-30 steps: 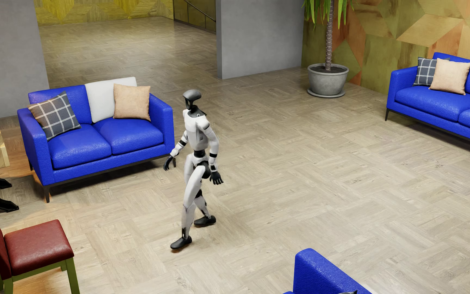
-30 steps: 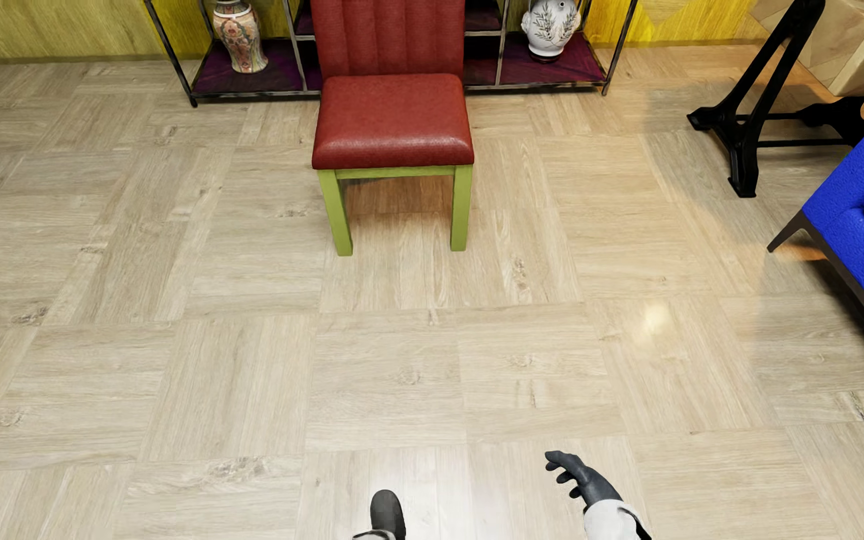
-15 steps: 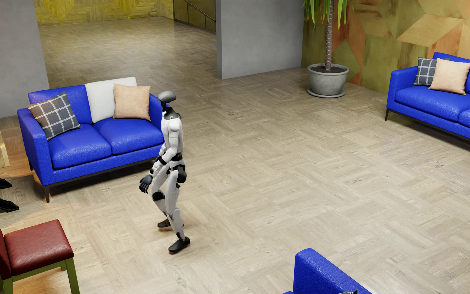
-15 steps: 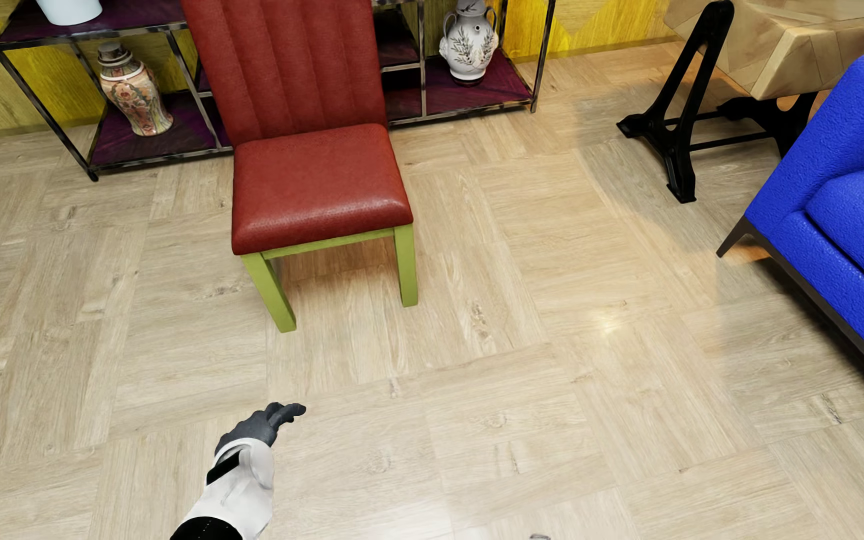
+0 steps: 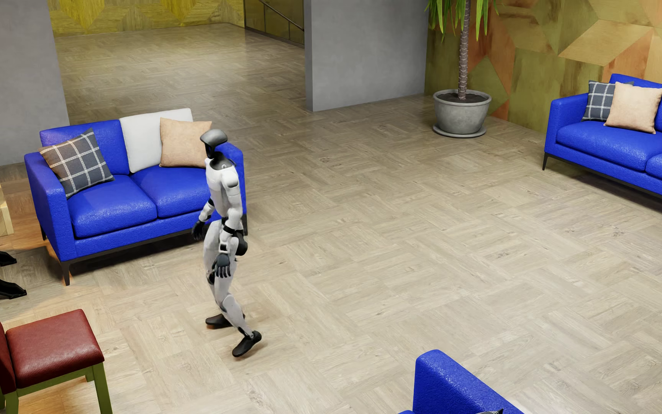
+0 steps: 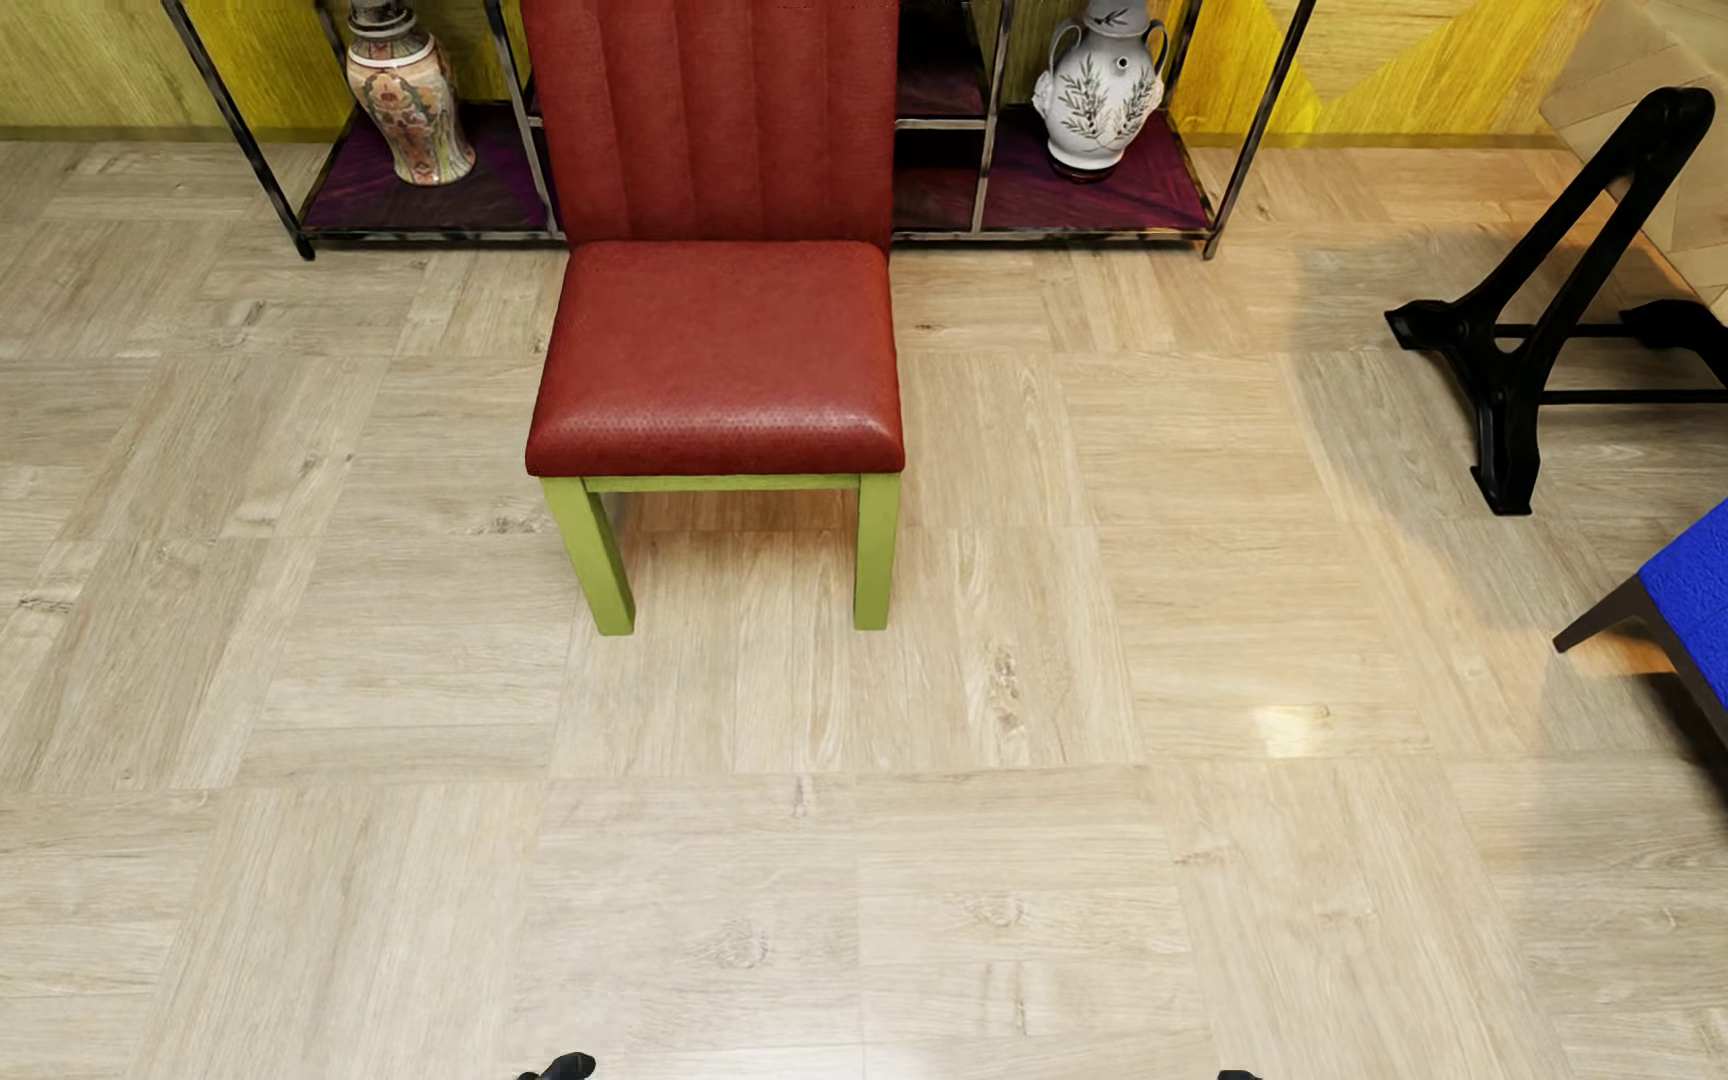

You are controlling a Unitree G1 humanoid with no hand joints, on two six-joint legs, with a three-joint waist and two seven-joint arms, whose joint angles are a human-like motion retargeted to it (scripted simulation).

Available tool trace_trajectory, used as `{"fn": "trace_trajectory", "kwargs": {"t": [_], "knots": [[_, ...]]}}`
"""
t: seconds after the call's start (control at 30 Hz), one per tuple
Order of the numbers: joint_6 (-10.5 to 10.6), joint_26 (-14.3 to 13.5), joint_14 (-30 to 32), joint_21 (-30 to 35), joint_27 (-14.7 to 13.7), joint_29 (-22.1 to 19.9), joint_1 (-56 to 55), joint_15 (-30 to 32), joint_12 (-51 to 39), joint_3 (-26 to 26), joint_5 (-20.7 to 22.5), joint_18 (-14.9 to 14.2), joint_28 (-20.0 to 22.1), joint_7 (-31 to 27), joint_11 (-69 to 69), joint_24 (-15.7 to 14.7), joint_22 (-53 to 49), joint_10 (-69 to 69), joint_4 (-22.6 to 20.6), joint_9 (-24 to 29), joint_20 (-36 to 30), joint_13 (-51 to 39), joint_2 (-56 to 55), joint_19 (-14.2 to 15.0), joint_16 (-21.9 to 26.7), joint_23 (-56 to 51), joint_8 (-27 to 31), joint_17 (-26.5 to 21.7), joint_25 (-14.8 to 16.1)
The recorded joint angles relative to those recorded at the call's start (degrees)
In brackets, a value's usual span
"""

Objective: Walk to the chair

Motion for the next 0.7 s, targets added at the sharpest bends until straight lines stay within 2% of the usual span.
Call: {"fn": "trace_trajectory", "kwargs": {"t": [0.03,0.07,0.1,0.13,0.17,0.23,0.27,0.37,0.43,0.5,0.6,0.7], "knots": [[0.33,2.02,0.8,-0.13,-1.17,-0.02,3.13,0.47,2.67,0.19,0.13,1.32,-0.4,0.59,-1.61,-3.4,1.54,-7.2,-1.04,-0.33,3.39,-0.3,0.81,0.18,-1.17,-0.7,0.51,-1.13,0.23],[0.67,3.43,-1.68,-0.25,-1.85,-0.31,6.56,0.65,5.29,0.31,0.28,2.98,-3.38,4.03,-2.44,-3.61,2.23,-11.95,-0.51,-0.7,2.81,-0.74,1.37,0.47,-1.41,-1.18,1.01,-1.7,0.44],[0.98,2.47,-3.29,-0.41,-2.36,-0.41,9.72,0.92,7.94,0.52,0.35,3.89,-8.53,7.18,-3.25,-1.39,2.29,-16.12,-0.24,-1.07,-0.85,-1.12,1.9,0.74,-0.53,-1.79,1.67,-2.32,0.94],[1.19,0.29,-3.23,-1.07,-2.8,-0.81,12.61,1.34,10.57,0.87,0.17,4.0,-12.81,8.81,-4.27,0.93,1.68,-20.48,-0.89,-1.42,-4.4,-1.22,2.51,1.02,0.97,-2.42,2.3,-2.76,1.33],[1.19,-1.21,-2.32,-2.5,-2.74,-1.89,14.38,1.62,12.58,1.21,-0.28,3.81,-15.53,9.75,-4.8,2.55,1.15,-23.38,-1.65,-1.68,-6.77,-1.17,2.87,1.31,2.06,-2.81,2.66,-2.38,2.47],[0.84,-0.25,-1.05,-4.38,-1.92,-3.57,16.46,1.61,14.57,1.58,-1.78,3.83,-17.38,10.87,-4.87,4.62,0.35,-26.87,-3.35,-2.03,-9.19,-0.8,3.28,1.96,2.66,-1.94,2.76,-1.0,3.65],[0.64,0.09,-0.83,-4.44,-1.4,-3.14,17.06,1.51,14.61,1.7,-2.56,3.99,-17.69,10.95,-4.91,5.91,-0.16,-27.83,-4.19,-2.1,-10.53,-0.69,3.6,2.27,2.89,-0.75,2.55,-0.53,3.7],[0.16,1.14,-1.05,-1.77,0.2,1.81,18.34,0.66,11.53,2.1,-5.07,4.66,-16.93,9.82,-4.07,6.79,-0.56,-28.81,-6.68,-2.14,-11.63,0.05,5.02,3.2,2.75,4.2,1.08,-0.62,0.13],[-0.14,0.81,-1.35,-0.46,2.36,4.85,18.67,0.2,8.32,2.43,-6.58,5.07,-15.32,8.84,-3.15,7.26,-1.81,-28.58,-8.04,-2.17,-11.53,0.1,5.69,3.72,2.45,7.48,0.1,-0.39,-1.87],[-0.48,-0.96,-1.81,-0.68,3.77,5.9,18.67,-0.18,5.29,2.6,-7.7,5.4,-13.45,7.95,-2.58,7.46,-4.92,-27.78,-9.01,-2.13,-11.52,0.29,6.43,4.1,1.77,9.0,-0.77,0.18,-2.36],[-0.98,-4.04,-2.11,-1.25,2.86,3.92,18.99,-0.34,2.04,2.35,-8.76,5.81,-9.55,7.37,-2.51,6.73,-9.66,-27.52,-10.07,-2.12,-11.03,0.62,7.3,4.53,0.52,8.19,-1.39,1.01,-2.22],[-1.41,-5.02,-2.07,-0.63,0.94,3.52,19.43,-0.41,-0.37,1.87,-9.3,6.11,-8.94,7.65,-2.19,7.02,-12.28,-27.86,-10.6,-2.16,-12.02,0.61,7.26,4.78,-0.1,5.59,-1.06,1.06,-1.85]]}}
